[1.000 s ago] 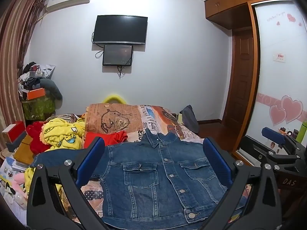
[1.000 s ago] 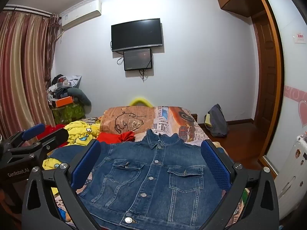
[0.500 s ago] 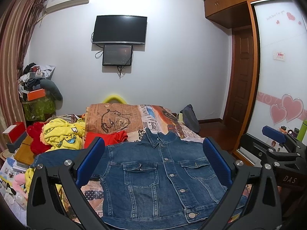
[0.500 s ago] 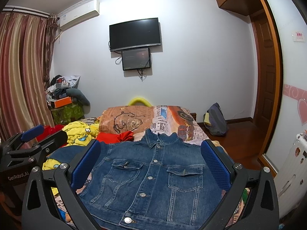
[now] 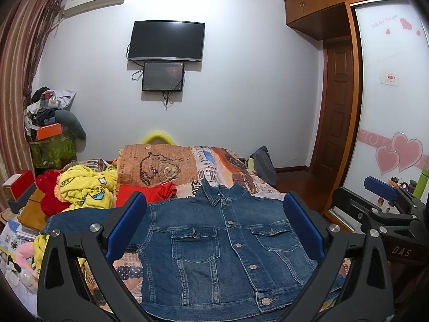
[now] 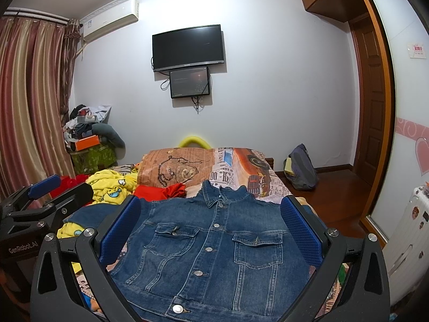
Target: Fold large clothes
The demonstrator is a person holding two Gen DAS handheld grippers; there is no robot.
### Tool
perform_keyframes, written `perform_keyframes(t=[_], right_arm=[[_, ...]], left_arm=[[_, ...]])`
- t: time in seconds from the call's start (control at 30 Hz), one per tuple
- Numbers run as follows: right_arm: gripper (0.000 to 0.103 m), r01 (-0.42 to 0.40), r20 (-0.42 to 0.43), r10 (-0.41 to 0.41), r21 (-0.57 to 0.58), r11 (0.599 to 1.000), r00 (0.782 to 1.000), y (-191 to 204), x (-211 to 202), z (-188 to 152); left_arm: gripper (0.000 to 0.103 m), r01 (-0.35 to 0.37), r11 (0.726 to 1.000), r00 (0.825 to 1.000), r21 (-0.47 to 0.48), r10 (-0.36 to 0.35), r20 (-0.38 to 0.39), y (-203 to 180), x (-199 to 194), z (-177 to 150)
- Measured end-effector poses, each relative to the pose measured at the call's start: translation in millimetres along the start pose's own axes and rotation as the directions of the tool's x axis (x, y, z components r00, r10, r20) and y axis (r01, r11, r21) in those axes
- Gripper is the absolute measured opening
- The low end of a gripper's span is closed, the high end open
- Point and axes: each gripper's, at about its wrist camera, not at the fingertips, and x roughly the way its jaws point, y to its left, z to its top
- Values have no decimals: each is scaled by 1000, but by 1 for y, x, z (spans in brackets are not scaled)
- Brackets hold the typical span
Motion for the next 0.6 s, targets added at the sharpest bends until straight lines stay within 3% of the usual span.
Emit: perform_keyframes(t=[0.6], right_arm=[[103, -1, -4, 1, -9, 1000, 1000, 2, 1, -1]], left_arm=[[103, 0, 1000, 1000, 1, 0, -1, -2, 2, 0]])
